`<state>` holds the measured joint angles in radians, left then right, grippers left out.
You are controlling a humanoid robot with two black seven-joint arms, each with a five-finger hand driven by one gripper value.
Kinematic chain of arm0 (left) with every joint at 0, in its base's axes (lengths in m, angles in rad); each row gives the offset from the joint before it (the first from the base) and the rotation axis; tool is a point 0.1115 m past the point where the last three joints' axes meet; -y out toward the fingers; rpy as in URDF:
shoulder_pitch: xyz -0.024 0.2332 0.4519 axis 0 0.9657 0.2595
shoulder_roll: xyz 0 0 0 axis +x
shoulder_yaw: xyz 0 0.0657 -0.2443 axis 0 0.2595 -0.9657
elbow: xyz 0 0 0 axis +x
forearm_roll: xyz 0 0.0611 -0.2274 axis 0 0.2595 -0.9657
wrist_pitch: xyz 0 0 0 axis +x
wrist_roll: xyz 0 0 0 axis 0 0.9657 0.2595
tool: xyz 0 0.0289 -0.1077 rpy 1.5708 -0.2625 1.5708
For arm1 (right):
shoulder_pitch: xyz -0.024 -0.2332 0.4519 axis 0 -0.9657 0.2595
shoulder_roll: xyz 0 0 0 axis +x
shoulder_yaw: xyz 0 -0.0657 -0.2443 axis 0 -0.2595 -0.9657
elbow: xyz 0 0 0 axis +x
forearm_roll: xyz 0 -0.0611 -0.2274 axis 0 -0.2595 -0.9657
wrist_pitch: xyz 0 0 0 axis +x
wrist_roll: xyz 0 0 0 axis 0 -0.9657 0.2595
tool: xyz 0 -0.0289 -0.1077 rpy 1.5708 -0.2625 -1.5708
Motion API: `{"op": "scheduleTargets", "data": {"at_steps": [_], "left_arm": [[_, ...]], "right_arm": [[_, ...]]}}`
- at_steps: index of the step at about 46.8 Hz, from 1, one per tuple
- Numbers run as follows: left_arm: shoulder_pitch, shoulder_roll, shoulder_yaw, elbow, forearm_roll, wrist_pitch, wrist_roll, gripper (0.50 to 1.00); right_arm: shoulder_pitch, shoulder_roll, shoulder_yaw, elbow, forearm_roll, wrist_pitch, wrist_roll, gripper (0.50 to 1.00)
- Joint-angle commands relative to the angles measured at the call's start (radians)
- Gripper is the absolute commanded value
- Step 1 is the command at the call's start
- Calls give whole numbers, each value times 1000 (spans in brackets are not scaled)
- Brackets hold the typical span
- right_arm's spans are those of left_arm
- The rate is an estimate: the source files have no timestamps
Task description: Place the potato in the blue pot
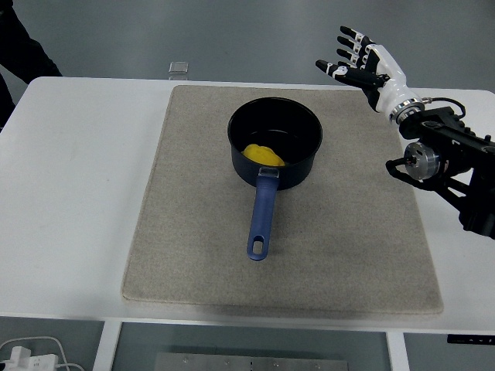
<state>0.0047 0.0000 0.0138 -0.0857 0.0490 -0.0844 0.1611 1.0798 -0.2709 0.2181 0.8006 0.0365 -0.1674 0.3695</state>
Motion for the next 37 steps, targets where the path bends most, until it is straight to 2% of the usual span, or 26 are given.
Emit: {"op": "scheduleTargets", "data": {"at_steps": [1, 5, 18, 30, 37], "left_arm": [[0, 0, 0, 3, 0, 0, 0, 996], [0, 0, 0, 3, 0, 0, 0, 996], [0, 0, 0, 1, 0, 0, 0, 996], [1, 0, 0, -3, 0, 0, 0, 996], [3, 0, 0, -3, 0, 0, 0, 996]], "right_arm": [[-29, 1, 73, -9, 49, 12, -52, 926], [-47, 1, 138, -14, 83, 16, -72, 926], [-116, 41, 336, -17, 102, 45, -58, 926], [-138, 93, 412, -24, 91, 45, -58, 928], [-141, 94, 411, -27, 89, 45, -57, 928]]}}
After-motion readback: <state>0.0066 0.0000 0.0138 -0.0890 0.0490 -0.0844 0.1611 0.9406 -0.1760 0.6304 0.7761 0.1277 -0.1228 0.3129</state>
